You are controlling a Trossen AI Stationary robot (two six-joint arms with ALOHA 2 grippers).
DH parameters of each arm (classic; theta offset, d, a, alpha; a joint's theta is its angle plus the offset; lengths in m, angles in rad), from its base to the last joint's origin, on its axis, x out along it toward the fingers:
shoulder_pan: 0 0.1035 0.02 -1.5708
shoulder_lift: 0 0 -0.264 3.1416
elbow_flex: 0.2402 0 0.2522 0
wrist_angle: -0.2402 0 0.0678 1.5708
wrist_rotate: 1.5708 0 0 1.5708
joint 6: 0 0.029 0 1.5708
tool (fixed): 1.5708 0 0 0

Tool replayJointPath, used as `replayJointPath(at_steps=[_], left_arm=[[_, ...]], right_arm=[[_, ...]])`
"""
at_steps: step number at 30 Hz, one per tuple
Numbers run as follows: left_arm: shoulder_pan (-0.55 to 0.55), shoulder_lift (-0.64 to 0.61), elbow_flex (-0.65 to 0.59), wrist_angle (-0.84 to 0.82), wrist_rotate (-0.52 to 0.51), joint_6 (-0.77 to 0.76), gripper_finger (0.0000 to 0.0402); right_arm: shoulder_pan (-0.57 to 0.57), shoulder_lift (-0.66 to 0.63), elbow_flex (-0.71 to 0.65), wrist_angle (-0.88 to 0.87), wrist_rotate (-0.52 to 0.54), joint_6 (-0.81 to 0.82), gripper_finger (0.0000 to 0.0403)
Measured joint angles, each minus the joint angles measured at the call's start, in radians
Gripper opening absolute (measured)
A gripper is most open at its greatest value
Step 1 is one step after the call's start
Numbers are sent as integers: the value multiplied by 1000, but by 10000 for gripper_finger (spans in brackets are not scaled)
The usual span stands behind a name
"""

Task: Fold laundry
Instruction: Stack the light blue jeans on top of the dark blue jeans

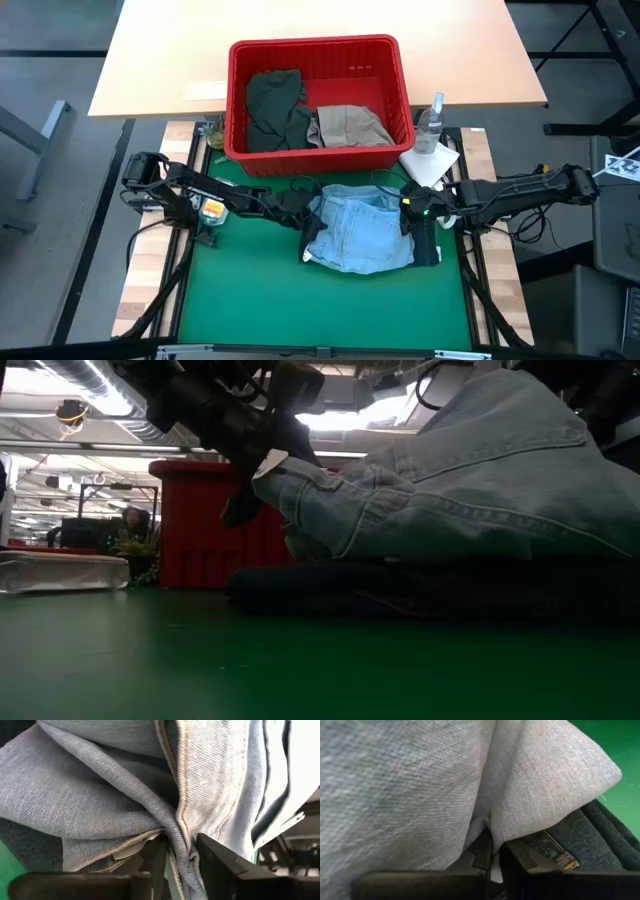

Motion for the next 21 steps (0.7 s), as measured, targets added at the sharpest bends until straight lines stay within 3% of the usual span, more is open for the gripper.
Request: replayJointPath(at_steps=[8,14,21], left_arm=[[39,0,-1,-53,117,139,133],[87,-18,-2,-65,126,192,127],[105,-31,-2,-191,143,197,124]], right_arm=[[0,0,0,-1,-1,-31,63],[0,-1,0,-44,-2,-27,117],[0,-57,-2,-174,16,-18,126]])
